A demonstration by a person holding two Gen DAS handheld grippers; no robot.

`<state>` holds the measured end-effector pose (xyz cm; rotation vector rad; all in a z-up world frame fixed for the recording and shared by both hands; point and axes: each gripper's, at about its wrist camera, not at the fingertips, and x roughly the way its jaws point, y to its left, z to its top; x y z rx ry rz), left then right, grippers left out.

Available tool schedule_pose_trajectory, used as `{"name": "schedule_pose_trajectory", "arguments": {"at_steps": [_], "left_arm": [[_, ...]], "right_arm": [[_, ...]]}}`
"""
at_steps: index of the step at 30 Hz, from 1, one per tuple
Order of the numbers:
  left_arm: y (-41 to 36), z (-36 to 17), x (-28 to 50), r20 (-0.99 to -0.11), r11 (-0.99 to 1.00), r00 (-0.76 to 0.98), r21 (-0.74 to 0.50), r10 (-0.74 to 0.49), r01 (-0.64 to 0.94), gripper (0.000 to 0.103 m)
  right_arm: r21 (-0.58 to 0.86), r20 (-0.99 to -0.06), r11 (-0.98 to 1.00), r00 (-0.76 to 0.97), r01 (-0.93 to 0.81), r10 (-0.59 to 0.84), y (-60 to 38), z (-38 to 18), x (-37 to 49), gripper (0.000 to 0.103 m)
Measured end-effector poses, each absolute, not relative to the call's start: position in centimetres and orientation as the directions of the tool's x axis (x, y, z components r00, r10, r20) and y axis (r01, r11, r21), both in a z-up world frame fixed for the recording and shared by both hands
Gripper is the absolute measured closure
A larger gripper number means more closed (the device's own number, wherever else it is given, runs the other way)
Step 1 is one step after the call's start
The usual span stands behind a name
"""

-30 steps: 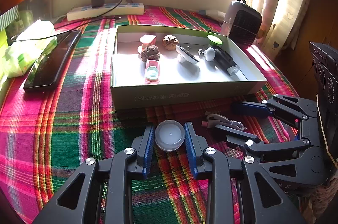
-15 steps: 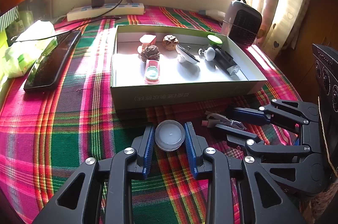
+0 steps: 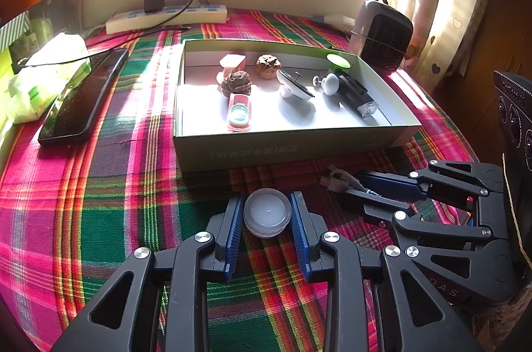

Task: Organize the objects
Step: 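Carry the white cup into the box while the right gripper carries the cable there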

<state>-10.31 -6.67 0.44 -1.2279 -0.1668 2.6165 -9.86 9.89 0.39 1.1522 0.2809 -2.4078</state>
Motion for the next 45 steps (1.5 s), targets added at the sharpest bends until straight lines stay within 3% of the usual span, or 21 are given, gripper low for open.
{"name": "schedule_pose_trajectory", "arguments": {"at_steps": [45], "left_arm": [[-7.1,1.9,-9.3,-0.735,-0.973,-0.64,-0.14,0.226,-0.183,0.077]], "right_arm": [[0.083,-0.738,-0.902,-0.582,0.424,-0.342,11.9,2.1,-8.9,0.084]]}}
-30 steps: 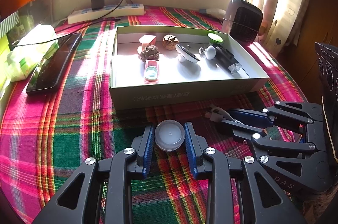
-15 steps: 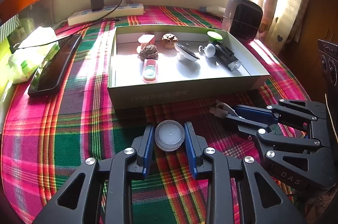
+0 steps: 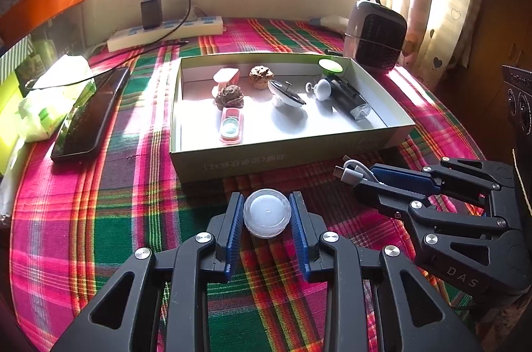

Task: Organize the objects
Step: 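Carry the white cup into the box while the right gripper carries the cable there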

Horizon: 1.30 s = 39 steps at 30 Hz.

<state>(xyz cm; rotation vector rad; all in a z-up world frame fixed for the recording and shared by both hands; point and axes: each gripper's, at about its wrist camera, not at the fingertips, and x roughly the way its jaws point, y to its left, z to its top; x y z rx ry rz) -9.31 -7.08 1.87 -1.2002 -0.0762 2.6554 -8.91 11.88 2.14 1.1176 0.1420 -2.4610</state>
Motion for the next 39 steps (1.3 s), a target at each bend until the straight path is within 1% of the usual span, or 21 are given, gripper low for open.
{"name": "schedule_pose_trajectory", "arguments": {"at_steps": [7,21,30,39], "left_arm": [[-4.6,3.1,-10.0,-0.724,-0.973,-0.652,-0.128,0.224,-0.193,0.077],[-4.1,4.7,-11.3,-0.701,-0.972,-0.676,-0.116,0.228,-0.207,0.077],[-3.8,4.7,-13.0,-0.701,-0.97,-0.674,-0.122,0.235,-0.212,0.077],[-3.6,4.2,-14.8,-0.708,-0.968,-0.664,-0.127,0.24,-0.214,0.077]], "right_arm": [[0.085,-0.726,-0.906,-0.598,0.414,-0.341,12.2,2.9,-9.0,0.084],[0.073,-0.703,-0.92,-0.635,0.384,-0.321,13.0,4.6,-10.2,0.084],[0.055,-0.693,-0.93,-0.656,0.364,-0.298,13.2,5.6,-12.5,0.084],[0.042,-0.705,-0.938,-0.655,0.344,-0.272,12.9,5.3,-15.5,0.084]]}}
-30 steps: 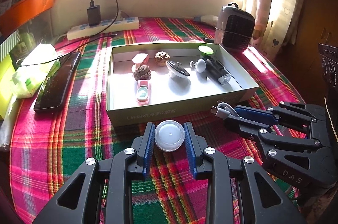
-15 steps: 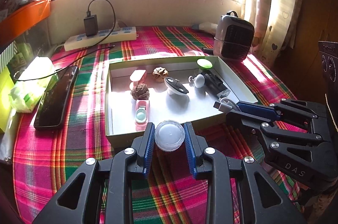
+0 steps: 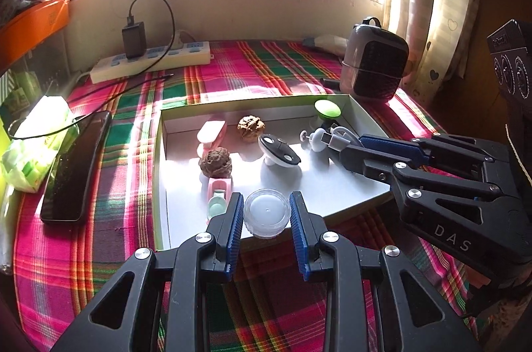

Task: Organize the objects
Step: 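Carry the white cup into the box while the right gripper carries the cable there, then lower and open the right gripper in the box while the left gripper releases the cup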

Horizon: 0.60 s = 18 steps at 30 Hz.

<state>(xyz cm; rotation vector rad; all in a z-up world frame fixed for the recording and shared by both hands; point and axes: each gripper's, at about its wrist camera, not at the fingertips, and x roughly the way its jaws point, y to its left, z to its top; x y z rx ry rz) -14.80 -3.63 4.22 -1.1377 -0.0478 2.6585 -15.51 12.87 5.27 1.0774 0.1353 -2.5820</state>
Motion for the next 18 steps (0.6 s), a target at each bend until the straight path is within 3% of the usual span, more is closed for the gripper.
{"name": "schedule_pose_trajectory", "arguments": {"at_steps": [18], "left_arm": [[-3.0,2.5,-18.0,-0.735,-0.968,-0.635,-0.128,0.239,-0.217,0.077]], "right_arm": [[0.036,-0.744,-0.944,-0.622,0.328,-0.244,12.2,3.9,-21.0,0.084]]}}
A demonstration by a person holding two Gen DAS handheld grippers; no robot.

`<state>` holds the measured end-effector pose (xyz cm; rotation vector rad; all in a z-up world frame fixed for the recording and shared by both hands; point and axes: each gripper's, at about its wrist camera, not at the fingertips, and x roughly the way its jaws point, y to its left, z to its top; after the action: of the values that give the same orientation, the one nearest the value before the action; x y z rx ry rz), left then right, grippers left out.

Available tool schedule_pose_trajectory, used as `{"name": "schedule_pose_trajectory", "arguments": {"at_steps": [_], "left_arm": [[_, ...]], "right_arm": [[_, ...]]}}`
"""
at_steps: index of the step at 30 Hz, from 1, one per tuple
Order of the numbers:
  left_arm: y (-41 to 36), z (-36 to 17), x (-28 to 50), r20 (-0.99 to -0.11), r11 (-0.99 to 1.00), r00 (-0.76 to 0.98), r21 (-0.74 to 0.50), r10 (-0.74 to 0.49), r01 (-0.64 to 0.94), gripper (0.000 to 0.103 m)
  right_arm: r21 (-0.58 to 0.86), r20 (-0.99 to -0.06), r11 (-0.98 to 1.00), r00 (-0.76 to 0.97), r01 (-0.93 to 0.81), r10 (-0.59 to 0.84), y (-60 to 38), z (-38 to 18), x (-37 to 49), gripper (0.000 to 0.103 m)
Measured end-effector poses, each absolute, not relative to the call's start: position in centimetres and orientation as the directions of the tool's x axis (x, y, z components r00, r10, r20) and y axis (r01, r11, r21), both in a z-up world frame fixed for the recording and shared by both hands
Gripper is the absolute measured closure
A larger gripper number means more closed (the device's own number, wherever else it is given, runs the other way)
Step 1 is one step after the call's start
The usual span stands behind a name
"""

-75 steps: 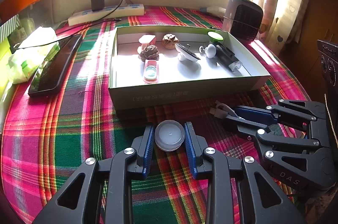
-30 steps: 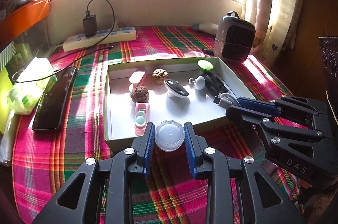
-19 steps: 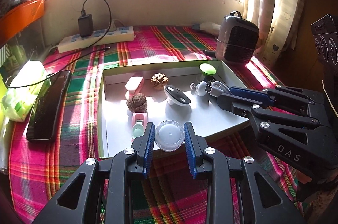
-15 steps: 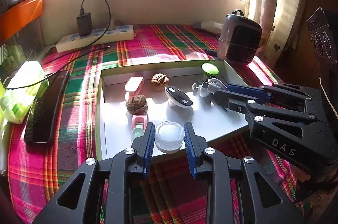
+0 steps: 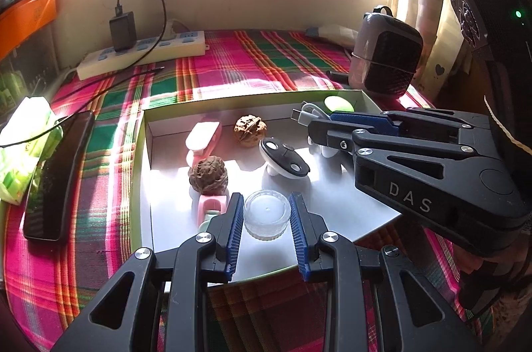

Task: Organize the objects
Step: 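Lower and open the right gripper in the box while the left gripper releases the cup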

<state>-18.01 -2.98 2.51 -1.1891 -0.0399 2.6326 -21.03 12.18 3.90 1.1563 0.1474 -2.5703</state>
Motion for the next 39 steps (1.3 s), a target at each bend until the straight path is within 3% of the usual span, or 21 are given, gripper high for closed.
{"name": "schedule_pose_trajectory", "arguments": {"at_steps": [39], "left_arm": [[-2.7,1.1,-19.4,-0.749,-0.969,-0.619,-0.131,0.236,-0.211,0.077]], "right_arm": [[0.075,-0.758,-0.946,-0.598,0.315,-0.259,12.0,2.7,-23.4,0.085]]}}
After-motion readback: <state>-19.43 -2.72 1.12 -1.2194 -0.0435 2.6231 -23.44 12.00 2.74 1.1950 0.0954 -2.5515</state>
